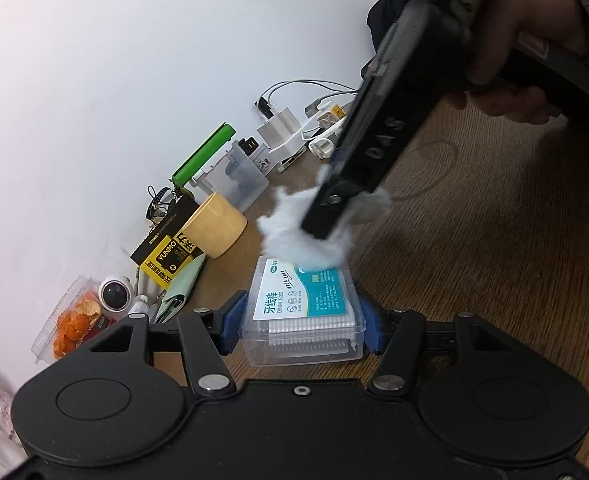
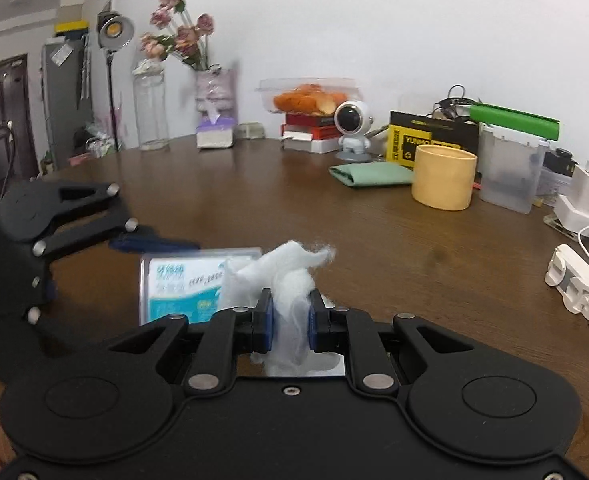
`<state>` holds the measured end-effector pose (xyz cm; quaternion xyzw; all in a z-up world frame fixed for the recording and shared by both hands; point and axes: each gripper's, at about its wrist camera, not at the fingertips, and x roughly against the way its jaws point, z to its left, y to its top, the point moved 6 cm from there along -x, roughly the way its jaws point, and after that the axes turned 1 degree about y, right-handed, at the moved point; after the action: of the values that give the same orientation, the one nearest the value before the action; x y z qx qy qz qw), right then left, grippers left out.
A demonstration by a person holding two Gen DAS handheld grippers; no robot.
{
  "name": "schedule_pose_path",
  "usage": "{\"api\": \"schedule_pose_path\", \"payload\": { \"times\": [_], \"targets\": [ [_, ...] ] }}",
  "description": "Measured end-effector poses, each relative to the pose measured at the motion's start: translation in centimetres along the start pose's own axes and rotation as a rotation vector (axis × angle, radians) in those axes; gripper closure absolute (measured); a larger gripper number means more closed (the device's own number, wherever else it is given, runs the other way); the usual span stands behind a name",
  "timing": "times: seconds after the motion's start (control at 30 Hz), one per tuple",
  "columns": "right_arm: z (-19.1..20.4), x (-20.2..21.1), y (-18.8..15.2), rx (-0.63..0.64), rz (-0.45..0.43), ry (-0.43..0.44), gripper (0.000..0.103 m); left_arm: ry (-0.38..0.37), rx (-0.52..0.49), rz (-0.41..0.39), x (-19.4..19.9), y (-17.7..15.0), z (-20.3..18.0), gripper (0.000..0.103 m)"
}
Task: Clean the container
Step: 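Rub the cotton wipe across the box lid with the right gripper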
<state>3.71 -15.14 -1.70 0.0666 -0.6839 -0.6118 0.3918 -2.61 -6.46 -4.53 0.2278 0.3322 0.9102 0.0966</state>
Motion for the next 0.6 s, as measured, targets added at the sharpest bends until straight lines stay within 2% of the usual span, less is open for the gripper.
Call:
{"api": "schedule_pose_path", "payload": {
  "times": [0.1,0.2,0.3,0.53,0.6],
  "targets": [
    [1.2,-0.1,0.6,0.022,-0.024,0.05,0.086,-0.008,0.004,0.0,0.0,0.0,0.0,0.046],
    [3.4,0.6,0.6,0.057,-0.033,0.154,0.086,-0.01,0.005,0.001,-0.1,0.0,0.0,0.046],
    [4.4,1.5,-0.4,0.059,-0.005,0.205,0.086,-0.01,0.003,-0.001,0.0,0.0,0.0,0.046],
    [-0.2,1.0,-0.8,-0.056,0.027,-0.006,0.086,-0.015,-0.011,-0.019,0.3,0.1,-0.4,0.046],
    [-0.3,0.5,-0.3,-0.069,0.013,-0.005,0.086,-0.014,-0.012,-0.02,0.4,0.1,-0.5,0.046]
  ]
}}
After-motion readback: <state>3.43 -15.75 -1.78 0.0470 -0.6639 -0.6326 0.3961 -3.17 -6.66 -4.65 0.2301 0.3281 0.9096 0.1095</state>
